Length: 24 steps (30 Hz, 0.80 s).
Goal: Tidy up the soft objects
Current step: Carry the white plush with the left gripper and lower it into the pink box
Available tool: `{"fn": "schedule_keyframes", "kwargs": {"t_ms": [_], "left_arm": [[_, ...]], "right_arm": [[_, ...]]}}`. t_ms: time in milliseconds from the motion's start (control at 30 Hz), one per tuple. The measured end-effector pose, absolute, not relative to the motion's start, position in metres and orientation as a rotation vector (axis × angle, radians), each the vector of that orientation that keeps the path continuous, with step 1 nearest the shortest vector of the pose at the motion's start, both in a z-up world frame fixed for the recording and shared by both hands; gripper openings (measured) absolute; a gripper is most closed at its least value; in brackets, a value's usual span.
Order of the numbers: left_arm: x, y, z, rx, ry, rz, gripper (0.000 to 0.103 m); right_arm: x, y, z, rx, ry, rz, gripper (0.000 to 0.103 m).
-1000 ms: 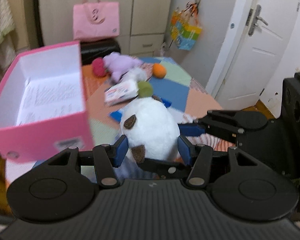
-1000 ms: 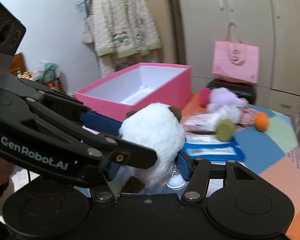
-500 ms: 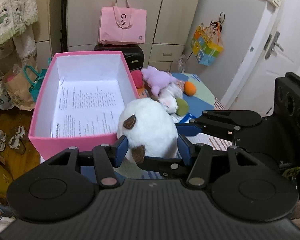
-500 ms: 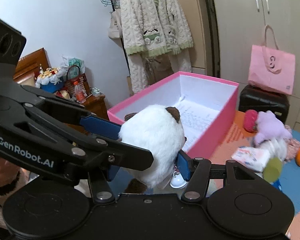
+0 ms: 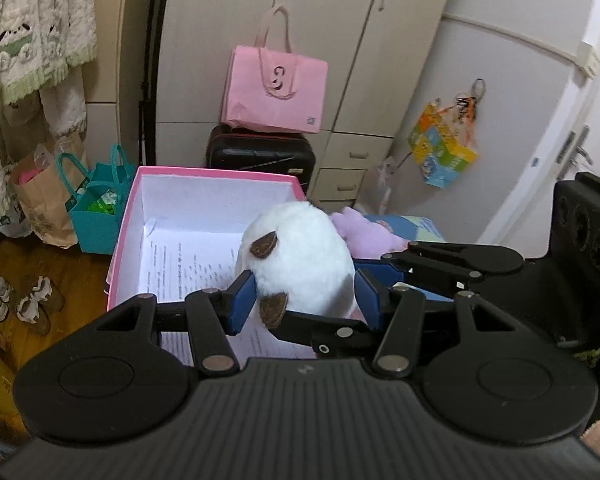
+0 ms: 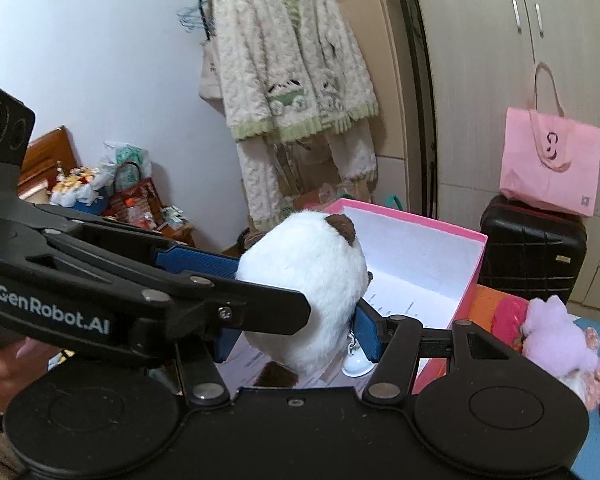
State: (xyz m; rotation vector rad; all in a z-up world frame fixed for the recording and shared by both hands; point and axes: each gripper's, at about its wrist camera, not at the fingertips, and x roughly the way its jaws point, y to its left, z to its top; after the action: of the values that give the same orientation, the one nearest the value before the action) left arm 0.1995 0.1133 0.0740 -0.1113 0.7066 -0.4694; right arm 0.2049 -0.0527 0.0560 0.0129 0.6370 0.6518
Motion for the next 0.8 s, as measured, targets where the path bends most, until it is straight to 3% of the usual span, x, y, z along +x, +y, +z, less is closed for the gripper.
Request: {"fn": "schedule_keyframes", "kwargs": {"t_ms": [333, 800], "left_arm": [[0.286, 0.122, 0.014, -0.267, 0.824, -0.433, 0.053], [0.336, 0.121, -0.015, -0.294, 0.939, -0.41, 0.049]], "right_arm": [[0.268, -0.035, 0.025, -0.105, 0.712, 0.563, 0.061], [0.309, -0.023, 0.002, -0.274, 0.789, 0.534, 0.061]]}}
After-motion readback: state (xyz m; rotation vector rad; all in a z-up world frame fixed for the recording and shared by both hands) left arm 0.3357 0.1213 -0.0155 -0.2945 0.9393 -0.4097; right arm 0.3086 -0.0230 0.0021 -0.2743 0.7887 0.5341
